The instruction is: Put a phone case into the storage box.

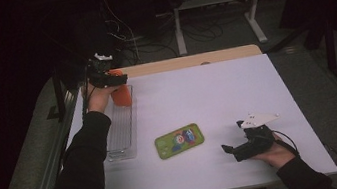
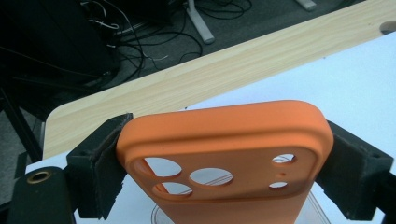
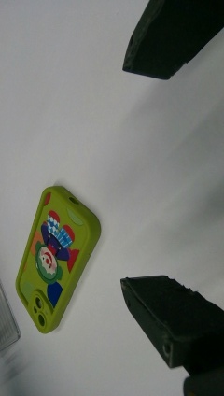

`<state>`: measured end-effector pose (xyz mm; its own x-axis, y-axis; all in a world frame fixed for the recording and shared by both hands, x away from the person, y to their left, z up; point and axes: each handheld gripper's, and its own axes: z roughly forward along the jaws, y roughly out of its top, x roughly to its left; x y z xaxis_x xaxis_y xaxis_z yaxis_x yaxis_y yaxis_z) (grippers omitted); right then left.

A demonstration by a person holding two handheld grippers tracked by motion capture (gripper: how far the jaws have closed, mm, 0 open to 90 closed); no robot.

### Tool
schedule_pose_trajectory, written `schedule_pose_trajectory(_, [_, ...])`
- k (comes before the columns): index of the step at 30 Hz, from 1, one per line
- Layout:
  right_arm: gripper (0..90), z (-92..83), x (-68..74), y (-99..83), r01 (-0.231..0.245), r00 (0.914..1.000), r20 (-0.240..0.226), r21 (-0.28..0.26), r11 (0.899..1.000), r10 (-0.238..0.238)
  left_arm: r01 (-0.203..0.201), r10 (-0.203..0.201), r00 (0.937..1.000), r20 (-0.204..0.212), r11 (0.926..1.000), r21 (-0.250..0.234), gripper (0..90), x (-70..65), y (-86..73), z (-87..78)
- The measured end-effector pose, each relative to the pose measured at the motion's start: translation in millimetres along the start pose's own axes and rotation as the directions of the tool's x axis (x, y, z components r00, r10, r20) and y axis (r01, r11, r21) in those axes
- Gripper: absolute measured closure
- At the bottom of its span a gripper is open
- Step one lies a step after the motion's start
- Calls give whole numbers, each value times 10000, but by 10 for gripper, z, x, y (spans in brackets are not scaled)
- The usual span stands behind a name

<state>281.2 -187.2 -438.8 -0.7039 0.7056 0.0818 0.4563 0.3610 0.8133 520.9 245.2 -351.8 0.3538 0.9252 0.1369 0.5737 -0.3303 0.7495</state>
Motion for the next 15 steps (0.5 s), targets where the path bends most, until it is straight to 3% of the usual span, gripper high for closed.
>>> schedule_pose_trajectory(7, [0,1,3,2,-32,10000,12,22,10000,32,-50,50,10000,-20,9998,-212,110,-8,-16,10])
schedule_pose_trajectory(15, [0,-3,3,2,-17,10000,6,-9,10000,17,91,-88,9999,112,9995,-292,29,-5,-17,38])
